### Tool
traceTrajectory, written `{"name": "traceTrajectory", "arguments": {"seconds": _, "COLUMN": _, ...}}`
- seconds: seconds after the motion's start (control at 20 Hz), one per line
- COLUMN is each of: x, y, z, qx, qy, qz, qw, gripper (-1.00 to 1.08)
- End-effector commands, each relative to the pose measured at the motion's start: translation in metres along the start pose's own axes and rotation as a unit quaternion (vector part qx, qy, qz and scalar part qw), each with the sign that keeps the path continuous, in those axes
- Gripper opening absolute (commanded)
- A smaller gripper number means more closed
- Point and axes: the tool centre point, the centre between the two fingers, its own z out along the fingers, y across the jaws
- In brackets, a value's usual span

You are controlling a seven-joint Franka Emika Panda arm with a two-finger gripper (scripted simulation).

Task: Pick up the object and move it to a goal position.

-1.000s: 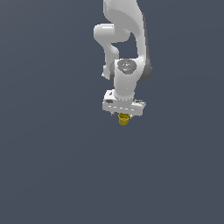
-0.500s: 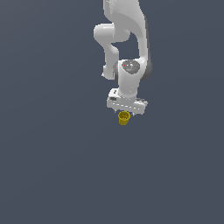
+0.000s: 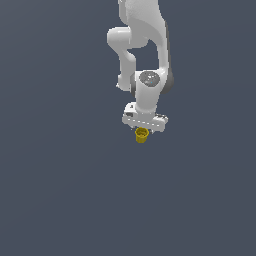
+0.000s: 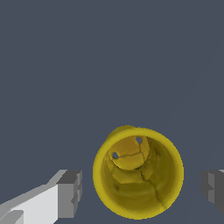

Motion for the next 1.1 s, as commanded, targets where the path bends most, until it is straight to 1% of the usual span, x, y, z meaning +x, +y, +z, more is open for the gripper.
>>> {"name": "traceTrajectory", "arguments": {"seconds": 0.0, "x": -0.001, "y": 0.000, "z": 0.010, "qx": 0.000, "qy": 0.000, "qz": 0.000, "qw": 1.0000, "gripper": 1.00}}
{"name": "traceTrajectory", "arguments": {"seconds": 0.3, "x": -0.002, "y": 0.000, "z": 0.035, "qx": 0.000, "qy": 0.000, "qz": 0.001, "qw": 1.0000, "gripper": 1.00}}
{"name": "traceTrajectory", "arguments": {"seconds": 0.55, "x": -0.001, "y": 0.000, "z": 0.041, "qx": 0.000, "qy": 0.000, "qz": 0.001, "qw": 1.0000, "gripper": 1.00}}
{"name": "traceTrajectory", "arguments": {"seconds": 0.6, "x": -0.001, "y": 0.000, "z": 0.041, "qx": 0.000, "qy": 0.000, "qz": 0.001, "qw": 1.0000, "gripper": -1.00}}
{"name": "traceTrajectory", "arguments": {"seconds": 1.05, "x": -0.001, "y": 0.000, "z": 0.041, "qx": 0.000, "qy": 0.000, "qz": 0.001, "qw": 1.0000, "gripper": -1.00}}
